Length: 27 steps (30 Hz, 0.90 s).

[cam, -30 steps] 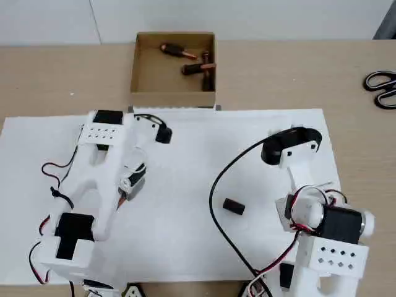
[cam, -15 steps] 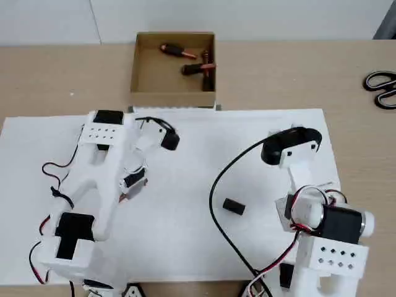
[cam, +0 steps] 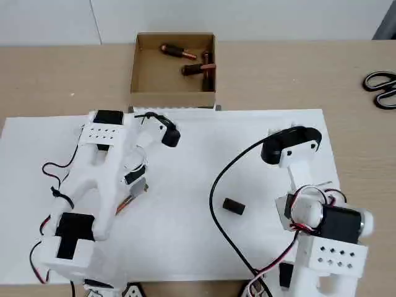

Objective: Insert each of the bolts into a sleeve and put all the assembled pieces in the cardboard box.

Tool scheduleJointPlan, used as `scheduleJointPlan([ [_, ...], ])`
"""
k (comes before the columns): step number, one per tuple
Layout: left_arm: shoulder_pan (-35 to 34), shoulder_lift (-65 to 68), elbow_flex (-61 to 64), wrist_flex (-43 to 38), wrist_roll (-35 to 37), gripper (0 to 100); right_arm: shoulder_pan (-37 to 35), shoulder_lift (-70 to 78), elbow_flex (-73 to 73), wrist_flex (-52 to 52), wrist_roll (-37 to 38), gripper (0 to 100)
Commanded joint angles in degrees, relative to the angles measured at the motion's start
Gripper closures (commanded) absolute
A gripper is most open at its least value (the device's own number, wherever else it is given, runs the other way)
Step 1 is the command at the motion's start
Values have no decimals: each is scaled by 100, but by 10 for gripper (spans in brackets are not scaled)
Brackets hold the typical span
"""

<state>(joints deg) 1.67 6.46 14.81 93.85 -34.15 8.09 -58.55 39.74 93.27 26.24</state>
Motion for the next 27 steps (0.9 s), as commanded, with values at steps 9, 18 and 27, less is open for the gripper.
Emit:
scheduleJointPlan([
  [9, 141, -18, 224, -141, -26, 900, -541, -13, -26, -198, -62, 995],
  [18, 123, -18, 602, -607, -26, 901, -541, -13, -26, -242, -62, 995],
  [27, 132, 114, 602, -809, -18, 902, -541, -13, 0, -277, -62, 995],
])
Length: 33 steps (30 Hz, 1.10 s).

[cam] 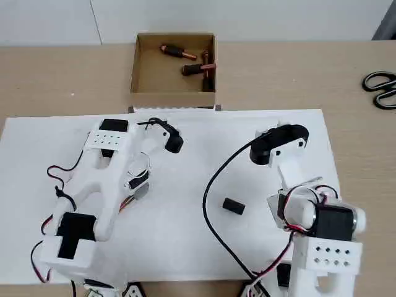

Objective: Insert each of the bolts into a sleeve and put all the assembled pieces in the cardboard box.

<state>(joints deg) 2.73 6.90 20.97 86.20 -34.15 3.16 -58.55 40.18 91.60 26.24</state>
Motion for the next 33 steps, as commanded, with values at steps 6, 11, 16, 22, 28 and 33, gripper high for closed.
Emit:
scheduleJointPlan([
  [6, 9, 756, -48, -202, 0, 908, -48, -13, -44, -119, -62, 995],
  [11, 44, 765, -57, -316, 0, 970, -48, -13, -44, -119, -62, 995],
  [16, 62, 747, -215, -176, 0, 994, -48, -13, -44, -119, -53, 995],
  [22, 62, -220, -1156, 818, 9, 994, -57, -66, -79, -57, -35, 995],
  [28, 62, -1837, -1745, 1407, 580, 994, -66, -66, -457, 330, -26, 995],
  [33, 9, -2892, -1736, 1415, 1424, 994, -66, -66, -1081, 418, -26, 995],
])
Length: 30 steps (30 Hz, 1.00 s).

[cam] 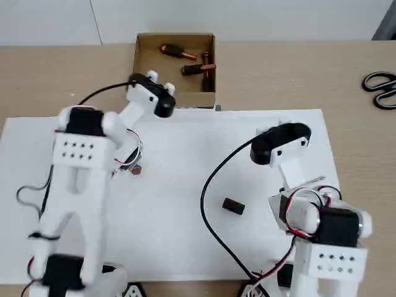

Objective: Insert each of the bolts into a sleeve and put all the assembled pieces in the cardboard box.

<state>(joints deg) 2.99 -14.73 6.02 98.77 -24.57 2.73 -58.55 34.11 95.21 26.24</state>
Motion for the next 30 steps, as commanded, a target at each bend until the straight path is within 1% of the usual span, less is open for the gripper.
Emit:
scheduleJointPlan([
  [1, -18, -923, -242, 158, 668, 994, -22, -66, -563, 57, -26, 995],
  [3, -18, -1301, -242, 158, 941, 994, -22, -75, -703, 66, -53, 995],
  [6, 18, -1978, -242, 167, 1073, 994, 4, -136, -888, 66, -62, 995],
  [10, 26, -2998, -233, 167, 1152, 994, 13, -954, -1090, 40, -44, 995],
  [14, 26, -3912, -233, 149, 1143, 994, -13, -1956, -624, -312, -62, 995],
  [17, -9, -4510, -145, -158, 1160, 994, -13, -2686, 18, -637, -158, 995],
  [20, -26, -5037, 391, -554, 1240, 994, -75, -3266, 607, -1059, -809, 995],
  [21, -26, -5222, 664, -659, 1415, 994, -198, -3442, 756, -1191, -1073, 995],
  [23, -26, -5644, 1200, -888, 1952, 994, -514, -3793, 1002, -1429, -1565, 995],
  [26, -26, -6356, 2079, -1363, 2637, 994, -1147, -4242, 1451, -1666, -2031, 995],
  [30, -26, -7490, 3380, -2066, 2831, 994, -1868, -4567, 2101, -1877, -2558, 995],
])
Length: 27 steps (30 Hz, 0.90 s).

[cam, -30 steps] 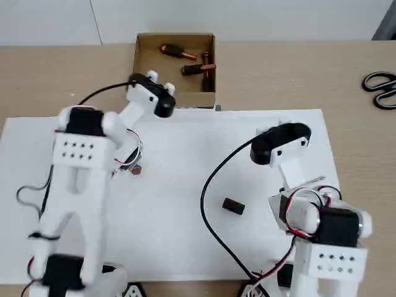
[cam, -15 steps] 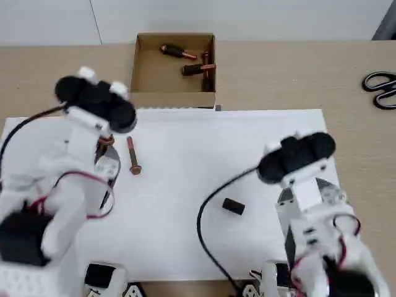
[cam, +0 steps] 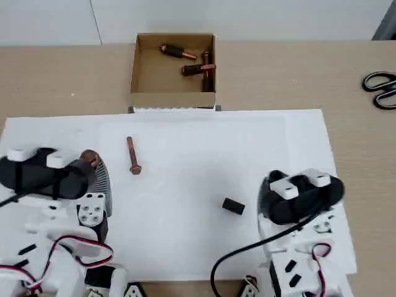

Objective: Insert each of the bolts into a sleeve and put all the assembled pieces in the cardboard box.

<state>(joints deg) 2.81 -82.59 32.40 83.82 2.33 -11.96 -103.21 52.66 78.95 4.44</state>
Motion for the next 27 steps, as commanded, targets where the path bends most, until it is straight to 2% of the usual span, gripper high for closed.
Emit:
scheduleJointPlan([
  [1, -9, -1020, 1086, -747, 141, 994, -514, -75, 343, -295, -536, 995],
  [5, -9, -2242, 2360, -1160, 141, 994, -760, -57, 826, -716, -923, 995],
  [7, -105, -2189, 2651, -1187, 193, 994, -848, -57, 1169, -945, -932, 995],
  [11, -536, -2066, 2870, -1565, 1240, 994, -1182, -57, 1811, -1516, -914, 995],
  [15, -554, -2066, 3310, -1846, 1758, 994, -1640, -57, 2462, -2255, -905, 995],
  [20, -554, -2163, 3952, -2523, 2857, 994, -2281, -57, 3200, -3196, -888, 996],
  [24, -536, -2180, 4470, -3516, 2848, 994, -2589, -57, 3666, -3793, -413, 996],
  [27, -246, -2180, 4971, -4343, 2620, 994, -2615, -57, 3938, -4462, 9, 996],
])
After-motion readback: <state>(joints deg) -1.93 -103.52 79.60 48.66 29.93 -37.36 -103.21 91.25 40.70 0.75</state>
